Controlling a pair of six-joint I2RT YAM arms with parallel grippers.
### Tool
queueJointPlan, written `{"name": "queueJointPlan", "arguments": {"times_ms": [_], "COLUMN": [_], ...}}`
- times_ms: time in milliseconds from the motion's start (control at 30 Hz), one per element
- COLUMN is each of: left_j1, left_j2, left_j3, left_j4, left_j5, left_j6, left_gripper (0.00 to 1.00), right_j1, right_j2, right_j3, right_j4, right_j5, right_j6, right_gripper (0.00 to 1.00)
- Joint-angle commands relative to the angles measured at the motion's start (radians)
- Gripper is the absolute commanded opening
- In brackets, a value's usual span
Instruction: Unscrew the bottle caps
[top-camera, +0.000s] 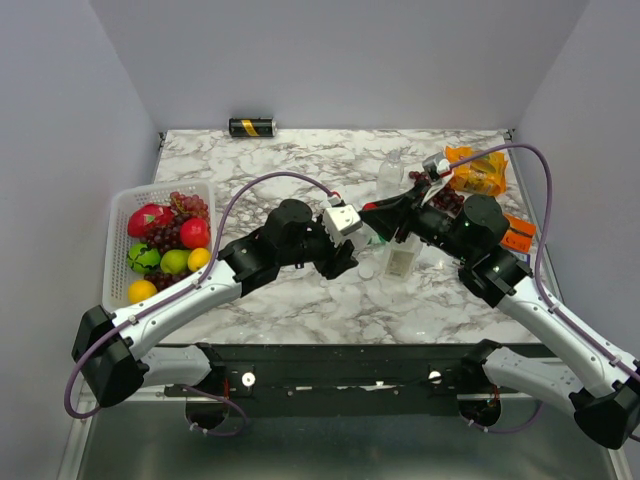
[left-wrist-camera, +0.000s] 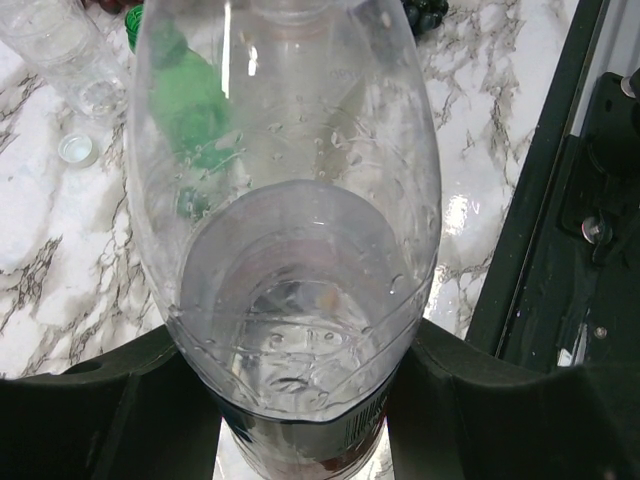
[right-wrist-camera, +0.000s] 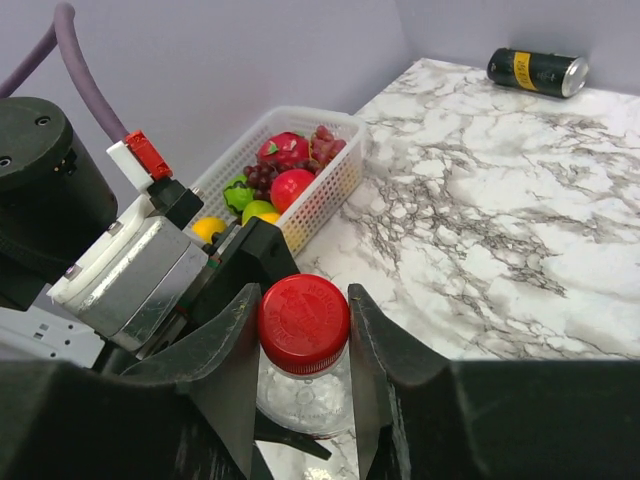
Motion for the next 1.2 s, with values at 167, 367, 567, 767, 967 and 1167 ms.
{"name": "queueJointPlan", "arguments": {"times_ms": [167, 367, 567, 767, 967, 1167], "left_j1": [-0.002, 0.016, 0.044, 0.050, 0.052, 0.050], "left_j2": [-0.020, -0.021, -0.028, -0.037, -0.057, -0.069], "left_j3": [0.041, 0.093, 0.117, 0.101, 0.091, 0.084], "left_j4": [-0.016, -0.100, -0.090, -0.043, -0.057, -0.066], "left_j5": [0.381, 0.800, 0.992, 1.012, 0.825, 0.462], "left_j6": [0.089, 0.149, 0.130, 0.081, 0.098, 0.094], "left_gripper": [0.32, 0.34, 0.33, 0.33, 0.33, 0.33], "right_j1": [-0.007, -0.013, -0.016, -0.016, -0.016, -0.018], "right_j2": [-0.018, -0.038, -0.012, 0.000, -0.047, -0.130], "right_j3": [0.011, -0.010, -0.010, 0.002, 0.013, 0.004], "right_j4": [0.031, 0.033, 0.031, 0.022, -0.033, -0.090], "right_j5": [-0.215, -0.633, -0.897, -0.933, -0.755, -0.461], "right_j6": [-0.121, -0.249, -0.269, -0.269, -0.270, -0.260], "right_gripper": [0.01, 0.01, 0.01, 0.03, 0.37, 0.60]}}
